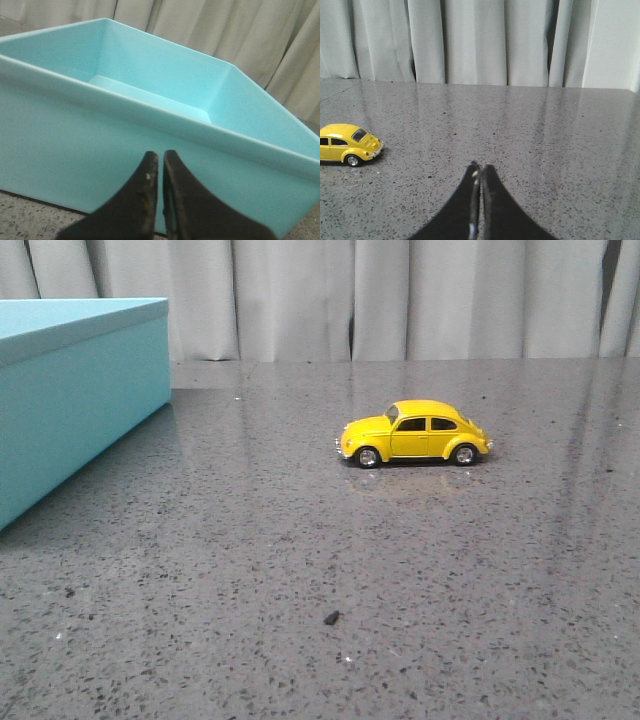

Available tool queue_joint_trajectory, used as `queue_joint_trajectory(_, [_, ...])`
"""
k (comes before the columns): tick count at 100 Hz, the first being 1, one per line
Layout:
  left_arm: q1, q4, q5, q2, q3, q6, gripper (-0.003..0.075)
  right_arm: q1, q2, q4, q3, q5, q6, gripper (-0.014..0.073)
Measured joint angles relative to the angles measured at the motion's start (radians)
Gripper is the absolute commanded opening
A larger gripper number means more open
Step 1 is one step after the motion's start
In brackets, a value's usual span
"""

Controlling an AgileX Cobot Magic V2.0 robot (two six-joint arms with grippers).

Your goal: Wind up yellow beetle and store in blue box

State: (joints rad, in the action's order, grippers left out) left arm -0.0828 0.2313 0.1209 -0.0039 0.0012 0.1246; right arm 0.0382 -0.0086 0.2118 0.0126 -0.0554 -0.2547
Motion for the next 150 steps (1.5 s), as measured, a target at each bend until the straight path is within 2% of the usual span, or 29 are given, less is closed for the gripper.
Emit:
queue_joint_trajectory(46, [0.000,0.035,-0.002,0.000,0.000,0.000,-0.0019,0.000,0.000,0.031,0.000,0.000,0.000,-0.0046])
queue_joint_trajectory(60, [0.000,0.119,-0.012,0.000,0.000,0.005,-0.0019,0.000,0.000,0.160,0.000,0.002,0.000,-0.0046])
queue_joint_trajectory(70, [0.000,0.265,-0.030,0.000,0.000,0.014,-0.0019,0.000,0.000,0.362,0.000,0.036,0.025,-0.0046])
queue_joint_trajectory(79, [0.000,0.314,-0.041,0.000,-0.005,0.017,-0.0019,0.000,0.000,0.518,-0.024,0.046,0.043,-0.0046])
queue_joint_trajectory(90, [0.000,0.251,0.001,0.000,-0.079,0.013,-0.0019,0.000,0.000,0.524,-0.146,0.050,0.048,-0.0046])
queue_joint_trajectory(101, [0.000,0.091,0.133,0.049,-0.232,0.009,-0.0019,0.000,0.053,0.403,-0.316,0.063,0.048,-0.0046])
queue_joint_trajectory(112, [0.000,-0.033,0.271,0.183,-0.397,0.000,-0.0019,0.002,0.208,0.255,-0.527,-0.337,0.048,-0.0046])
queue_joint_trajectory(119, [0.000,-0.068,0.338,0.288,-0.488,-0.022,-0.0019,0.000,0.332,0.184,-0.643,-0.505,0.046,-0.0045])
queue_joint_trajectory(134, [-0.066,-0.088,0.391,0.461,-0.639,-0.048,-0.0019,-0.048,0.567,0.156,-0.878,-0.673,0.044,-0.0045])
queue_joint_trajectory(150, [-0.155,-0.092,0.417,0.548,-0.704,-0.053,-0.0019,-0.112,0.801,0.156,-1.092,-0.824,0.044,-0.0045])
